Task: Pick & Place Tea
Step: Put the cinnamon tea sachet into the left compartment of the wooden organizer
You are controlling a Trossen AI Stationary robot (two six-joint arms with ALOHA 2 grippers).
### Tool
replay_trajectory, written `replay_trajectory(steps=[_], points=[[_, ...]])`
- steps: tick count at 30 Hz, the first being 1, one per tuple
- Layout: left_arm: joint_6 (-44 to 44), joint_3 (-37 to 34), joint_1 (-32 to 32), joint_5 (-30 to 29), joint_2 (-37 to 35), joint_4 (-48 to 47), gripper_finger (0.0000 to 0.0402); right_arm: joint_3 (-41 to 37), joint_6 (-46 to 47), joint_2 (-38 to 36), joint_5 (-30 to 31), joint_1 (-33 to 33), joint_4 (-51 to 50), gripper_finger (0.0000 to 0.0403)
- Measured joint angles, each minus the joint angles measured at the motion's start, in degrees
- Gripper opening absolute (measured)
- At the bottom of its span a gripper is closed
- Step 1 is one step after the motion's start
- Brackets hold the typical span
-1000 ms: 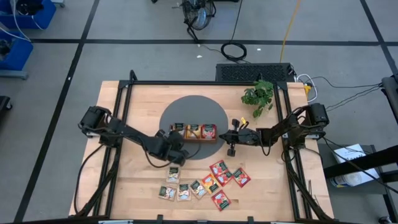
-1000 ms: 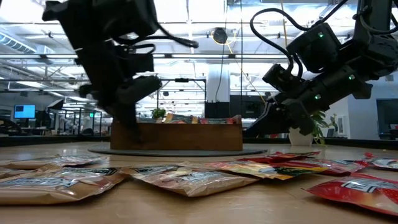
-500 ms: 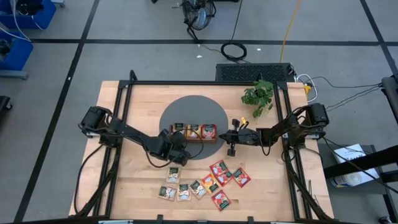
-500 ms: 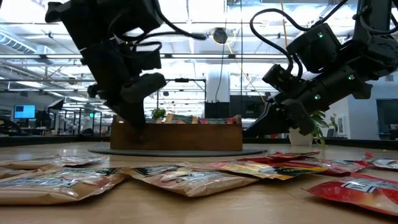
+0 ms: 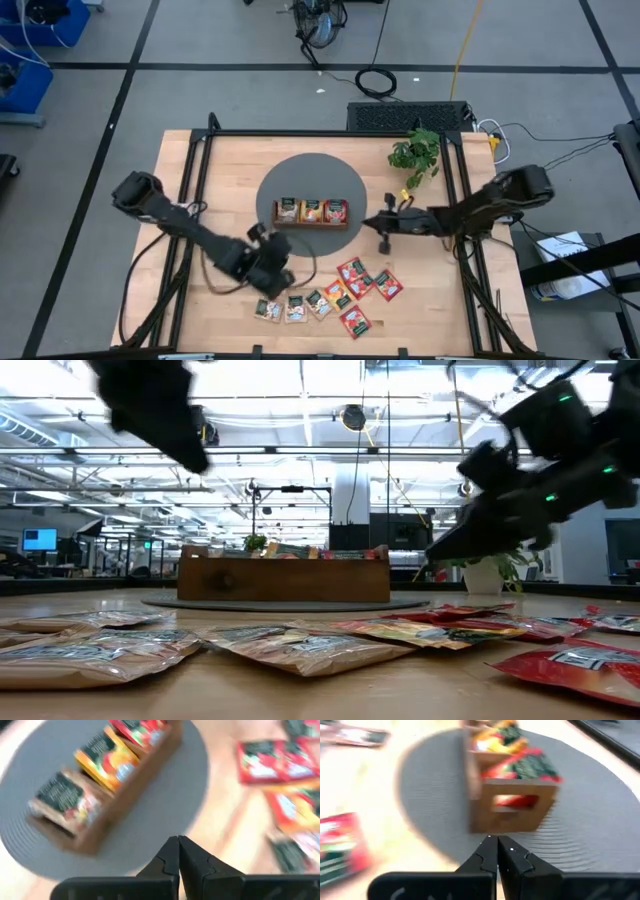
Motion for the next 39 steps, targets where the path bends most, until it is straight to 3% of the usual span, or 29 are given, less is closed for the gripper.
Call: replay_trajectory(steps=[7, 11, 18, 22, 29, 33, 39], points=[[-3.7, -0.2, -11.0, 1.4, 1.4, 5.7, 0.0020, -2.5, 2.5, -9.6, -18.2, 6.1, 1.0, 0.0000], [-6.3, -0.3, -13.4, 1.4, 4.1, 9.9, 0.0030, 0.1, 2.7, -9.3, -17.7, 11.0, 0.8, 0.0000], [-7.4, -0.2, -15.7, 3.0, 13.1, 11.6, 0.0024, 10.4, -0.3, 2.6, -14.8, 15.9, 0.8, 0.0000], [-9.5, -0.2, -16.0, -1.0, 16.3, 10.6, 0.0006, 20.9, -2.9, 13.0, -14.8, 15.4, 0.9, 0.0000], [-26.1, -0.2, -17.8, -5.7, 16.5, 1.4, 0.0017, 34.3, -6.4, 25.8, -15.2, 11.2, 0.4, 0.0000], [-35.0, -0.2, -19.3, -5.7, 16.6, -1.8, 0.0018, 36.8, -4.9, 30.0, -23.2, 8.5, 1.2, 0.0000], [-33.0, -0.2, -23.4, -10.0, 16.7, -2.0, 0.0019, 38.2, -1.9, 34.1, -39.7, 7.2, 8.0, 0.0000]])
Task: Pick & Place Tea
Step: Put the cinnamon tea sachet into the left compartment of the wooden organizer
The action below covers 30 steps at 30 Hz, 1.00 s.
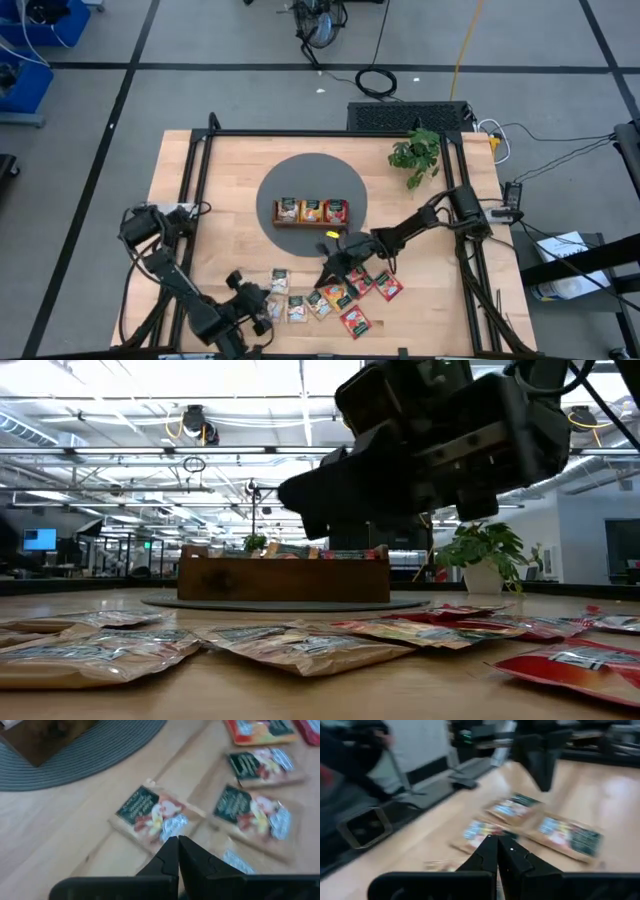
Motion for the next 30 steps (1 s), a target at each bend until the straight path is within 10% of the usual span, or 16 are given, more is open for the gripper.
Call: replay_trajectory(steps=[30], points=[[-15.8, -1.9, 3.7, 14.3, 0.9, -9.4, 0.0019, -0.1, 1.6, 0.1, 10.0, 1.1, -2.5, 0.0000]])
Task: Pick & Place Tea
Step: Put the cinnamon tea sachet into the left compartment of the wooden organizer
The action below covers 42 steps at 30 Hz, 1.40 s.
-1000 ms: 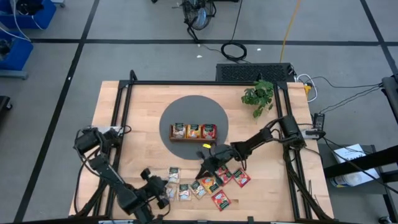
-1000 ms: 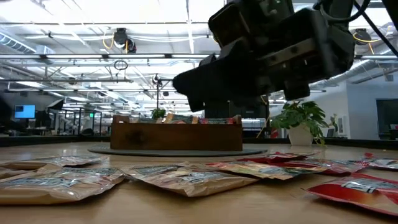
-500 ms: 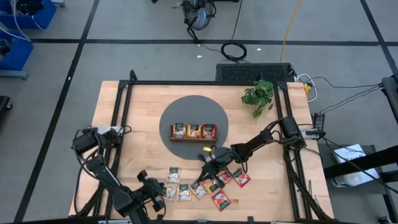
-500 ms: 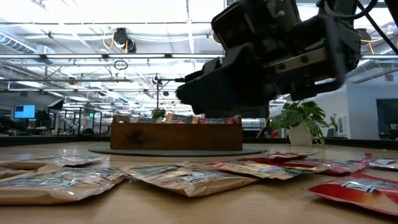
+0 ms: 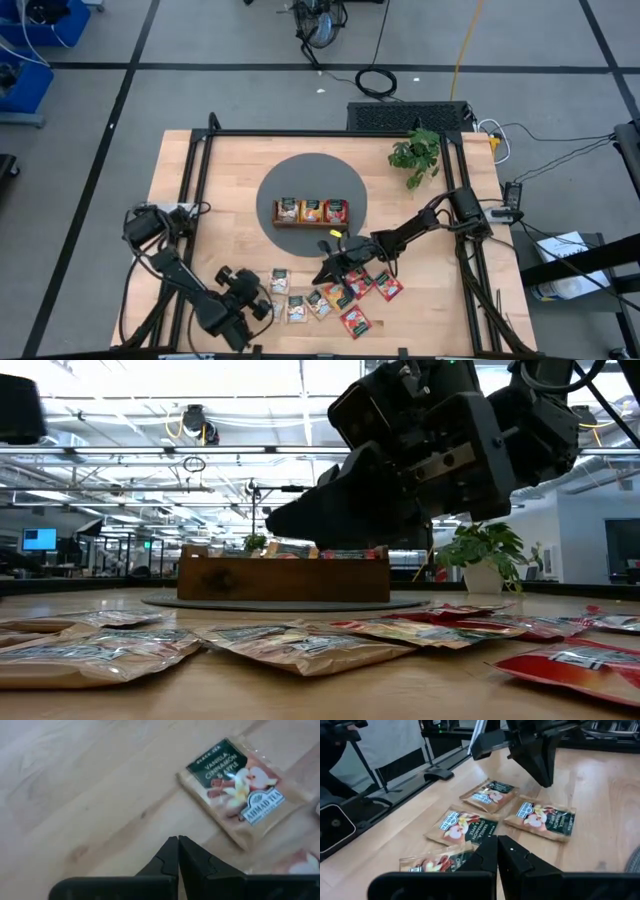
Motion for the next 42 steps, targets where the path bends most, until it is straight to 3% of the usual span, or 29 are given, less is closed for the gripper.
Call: replay_trajectory(steps=[5, 10, 16, 23, 28, 31, 35, 42], points=[[6.3, 0.0, 4.4, 3.1, 0.0, 2.8, 0.0018, 0.0, 0.0, 0.0, 0.0, -0.3, -1.6, 0.0000], [15.6, 0.0, 7.9, 2.7, -0.1, 10.0, 0.0005, 0.0, 0.6, 0.0, 2.3, -0.4, -5.4, 0.0000], [20.5, 0.1, 10.5, 2.2, -0.1, 13.1, 0.0011, 0.0, 3.0, 0.0, 4.4, -1.5, -7.2, 0.0000], [21.4, 0.2, 9.8, -1.0, -0.4, 8.9, 0.0011, 0.0, 3.0, 0.0, 4.1, -1.4, -7.2, 0.0000], [21.0, 2.2, 7.3, -2.1, -0.6, 6.9, 0.0005, 0.0, 1.1, 0.0, 0.0, -1.5, -6.8, 0.0016], [23.0, 3.3, 5.9, -2.5, -0.6, 9.4, 0.0006, 0.0, 1.4, 0.0, 2.4, -1.4, -6.4, 0.0033], [24.5, 3.9, 5.1, -3.4, -0.6, 10.3, 0.0012, 1.6, 2.8, 3.1, 4.4, -1.7, -4.8, 0.0054], [23.9, 2.8, 6.2, -2.6, -0.6, 10.4, 0.0010, 8.7, 6.5, 9.4, 1.6, -3.6, -9.1, 0.0079]])
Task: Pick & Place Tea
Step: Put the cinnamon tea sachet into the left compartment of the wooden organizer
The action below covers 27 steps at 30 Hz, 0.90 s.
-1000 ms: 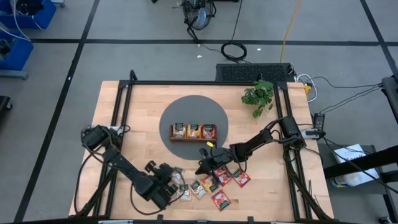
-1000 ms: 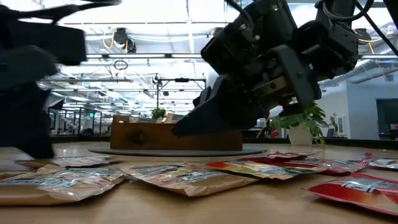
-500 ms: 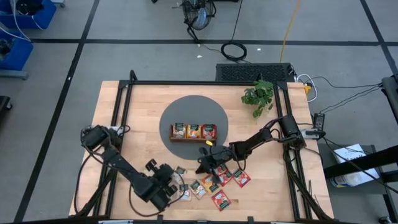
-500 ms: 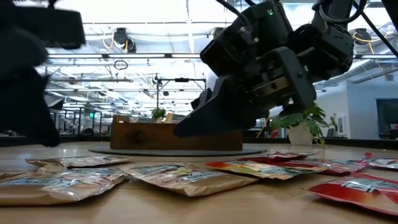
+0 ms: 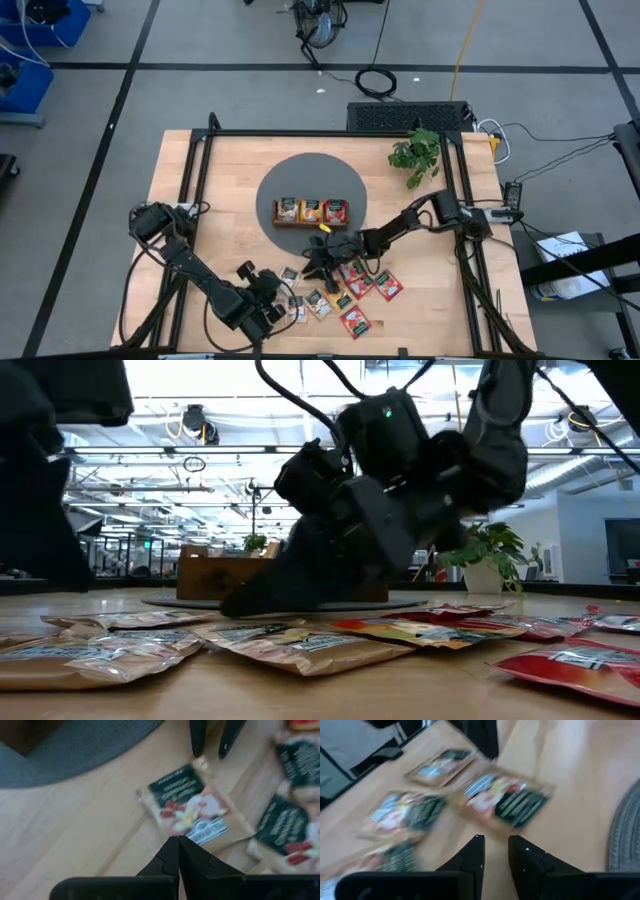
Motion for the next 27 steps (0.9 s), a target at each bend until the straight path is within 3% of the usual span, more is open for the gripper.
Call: replay_trajectory(steps=[6, 15, 19, 21, 27], points=[[0.4, -2.7, 0.3, 2.1, 1.1, 5.6, 0.0005, 0.1, 1.3, 0.0, -1.6, -0.5, -0.3, 0.0084], [-0.2, -3.6, 0.0, -0.6, 3.2, 8.7, 0.0004, 0.0, 3.4, 0.1, -2.0, -0.5, -1.1, 0.0085], [-0.1, -3.7, -0.1, -1.4, 3.3, 9.2, 0.0010, -0.1, 4.0, 0.1, -7.1, -0.6, -1.4, 0.0085], [-0.1, -3.7, -0.2, -1.7, 3.4, 9.2, 0.0007, -0.1, 2.5, -0.2, -9.5, -0.4, -1.7, 0.0086], [-0.1, -3.7, -0.2, -2.2, 3.5, 9.9, 0.0010, -0.1, -1.8, -0.5, -9.1, 0.8, -2.1, 0.0091]])
